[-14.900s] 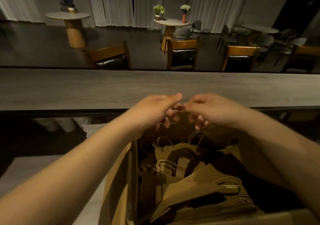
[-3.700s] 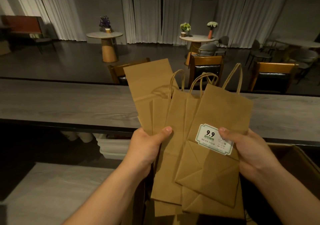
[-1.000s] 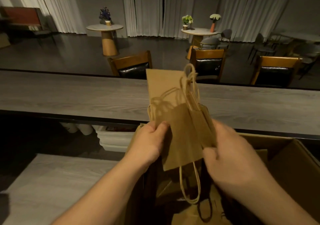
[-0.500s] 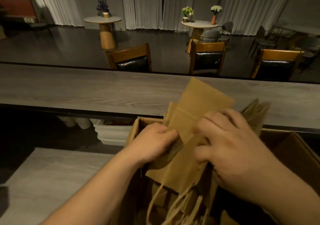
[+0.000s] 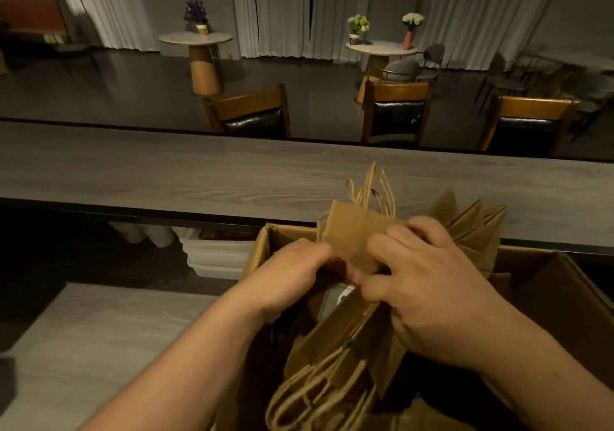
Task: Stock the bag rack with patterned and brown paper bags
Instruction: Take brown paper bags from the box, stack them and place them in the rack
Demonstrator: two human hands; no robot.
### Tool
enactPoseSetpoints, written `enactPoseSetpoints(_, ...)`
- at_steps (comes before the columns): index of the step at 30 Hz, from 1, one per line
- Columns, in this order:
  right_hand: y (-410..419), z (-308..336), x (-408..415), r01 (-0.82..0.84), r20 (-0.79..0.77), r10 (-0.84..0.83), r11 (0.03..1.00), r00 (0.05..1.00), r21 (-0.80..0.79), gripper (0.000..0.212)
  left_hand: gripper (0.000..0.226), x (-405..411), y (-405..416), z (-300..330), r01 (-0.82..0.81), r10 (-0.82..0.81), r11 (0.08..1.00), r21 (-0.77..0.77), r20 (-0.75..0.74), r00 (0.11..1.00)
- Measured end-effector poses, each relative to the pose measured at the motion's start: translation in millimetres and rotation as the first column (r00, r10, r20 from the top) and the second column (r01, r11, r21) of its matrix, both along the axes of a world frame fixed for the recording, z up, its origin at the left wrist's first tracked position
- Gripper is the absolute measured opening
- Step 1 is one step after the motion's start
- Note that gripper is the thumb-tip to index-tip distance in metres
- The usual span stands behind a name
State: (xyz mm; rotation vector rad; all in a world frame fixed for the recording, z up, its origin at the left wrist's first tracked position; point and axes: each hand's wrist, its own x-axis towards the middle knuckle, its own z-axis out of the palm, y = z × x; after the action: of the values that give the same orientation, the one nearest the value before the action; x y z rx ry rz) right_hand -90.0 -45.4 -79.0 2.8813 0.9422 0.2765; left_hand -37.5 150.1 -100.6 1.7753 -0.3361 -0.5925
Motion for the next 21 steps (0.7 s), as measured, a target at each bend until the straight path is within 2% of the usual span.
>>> enactPoseSetpoints(4,-8.5,10.9,4.7,0.141,-0.185,-0.12,0.985,0.975,0.099,0.02,0.043,4.5,0.6,-0.1,-0.092,0.092,0.996,-0.006,-0.003,0.996)
enactPoseSetpoints(6,-12.8,19.4,5.6,0.215,-0.27,-0.172,0.967,0.947,0.139,0.018,0.041,3.3,3.0,0.6,-0.106,0.106,0.994,-0.012,-0.005,0.994)
enactPoseSetpoints(8,-18.9,26.0,4.4,0.278,-0.378,-0.187,0.938,0.907,0.204,0.026,0.035,-1.0,3.1,6.4,-0.097,0.095,0.993,-0.068,-0.021,0.995)
enactPoseSetpoints(10,-21.9,35.7,1.4,0.391,-0.543,-0.127,0.827,0.83,0.405,0.031,0.033,-8.8,-0.9,16.3,-0.164,0.157,0.977,-0.138,-0.057,0.986)
enactPoseSetpoints(11,-22.8,41.6,-0.3,0.472,-0.632,-0.065,0.725,0.772,0.502,0.032,0.03,-13.8,0.8,16.8,-0.194,0.186,0.967,-0.165,-0.067,0.98)
enactPoseSetpoints(12,-24.2,44.9,0.1,0.552,-0.704,-0.004,0.623,0.71,0.554,0.034,0.028,-18.0,4.3,13.2,-0.147,0.144,0.978,-0.15,-0.029,0.989)
enactPoseSetpoints(14,-28.3,40.9,5.1,0.698,-0.807,0.054,0.47,0.587,0.539,0.035,0.023,-25.6,7.1,13.3,-0.093,0.094,0.995,-0.027,0.047,0.994)
enactPoseSetpoints(16,-28.6,29.0,11.9,0.797,-0.857,0.045,0.346,0.513,0.495,0.037,0.032,-17.9,5.2,13.9,-0.055,0.054,0.997,-0.051,-0.022,0.998)
enactPoseSetpoints(18,-24.9,13.8,19.0,0.838,-0.877,0.029,0.282,0.48,0.467,0.038,0.042,-16.3,0.9,17.7,0.02,-0.019,1.0,-0.019,0.027,0.999)
enactPoseSetpoints(21,-11.2,-3.2,22.5,0.848,-0.893,0.017,0.304,0.45,0.434,0.04,0.047,-11.3,-2.7,15.1,0.067,-0.067,0.998,0.007,0.081,0.994)
